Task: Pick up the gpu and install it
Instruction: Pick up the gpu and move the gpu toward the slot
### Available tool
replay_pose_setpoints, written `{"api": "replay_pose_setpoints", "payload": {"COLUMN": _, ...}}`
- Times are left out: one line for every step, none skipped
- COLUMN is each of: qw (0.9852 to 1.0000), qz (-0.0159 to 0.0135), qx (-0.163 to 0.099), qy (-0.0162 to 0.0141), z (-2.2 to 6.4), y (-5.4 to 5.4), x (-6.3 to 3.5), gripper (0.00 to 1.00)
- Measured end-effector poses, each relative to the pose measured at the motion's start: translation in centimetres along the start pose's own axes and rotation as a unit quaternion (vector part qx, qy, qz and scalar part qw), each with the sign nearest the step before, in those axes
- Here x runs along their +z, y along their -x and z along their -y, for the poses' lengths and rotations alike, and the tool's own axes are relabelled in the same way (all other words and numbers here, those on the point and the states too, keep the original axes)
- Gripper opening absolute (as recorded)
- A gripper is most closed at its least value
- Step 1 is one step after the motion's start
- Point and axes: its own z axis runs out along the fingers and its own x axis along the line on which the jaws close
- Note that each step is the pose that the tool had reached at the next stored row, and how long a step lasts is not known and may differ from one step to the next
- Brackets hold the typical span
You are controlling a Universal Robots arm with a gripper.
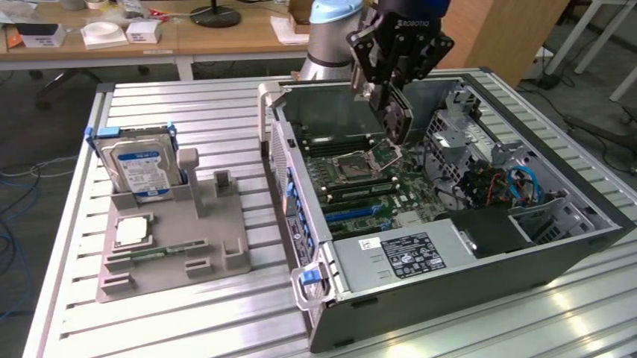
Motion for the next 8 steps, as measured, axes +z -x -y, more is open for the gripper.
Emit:
{"api": "replay_pose_setpoints", "payload": {"qw": 1.0, "qz": 0.0, "qx": 0.0, "qy": 0.0, "z": 0.0, "y": 0.2, "x": 0.0, "gripper": 0.27}}
{"api": "replay_pose_setpoints", "payload": {"qw": 1.0, "qz": 0.0, "qx": 0.0, "qy": 0.0, "z": 0.0, "y": 0.4, "x": 0.0, "gripper": 0.27}}
{"api": "replay_pose_setpoints", "payload": {"qw": 1.0, "qz": 0.0, "qx": 0.0, "qy": 0.0, "z": 0.0, "y": 0.6, "x": 0.01, "gripper": 0.27}}
{"api": "replay_pose_setpoints", "payload": {"qw": 1.0, "qz": 0.0, "qx": 0.0, "qy": 0.0, "z": -0.01, "y": 0.8, "x": 0.0, "gripper": 0.27}}
{"api": "replay_pose_setpoints", "payload": {"qw": 1.0, "qz": 0.0, "qx": 0.0, "qy": 0.0, "z": -0.01, "y": 1.1, "x": 0.0, "gripper": 0.27}}
{"api": "replay_pose_setpoints", "payload": {"qw": 1.0, "qz": 0.0, "qx": 0.0, "qy": 0.0, "z": -0.01, "y": 1.3, "x": 0.0, "gripper": 0.27}}
{"api": "replay_pose_setpoints", "payload": {"qw": 1.0, "qz": 0.0, "qx": 0.0, "qy": 0.0, "z": -0.01, "y": 1.6, "x": 0.01, "gripper": 0.27}}
{"api": "replay_pose_setpoints", "payload": {"qw": 1.0, "qz": 0.0, "qx": 0.0, "qy": 0.0, "z": -0.01, "y": 1.9, "x": 0.01, "gripper": 0.27}}
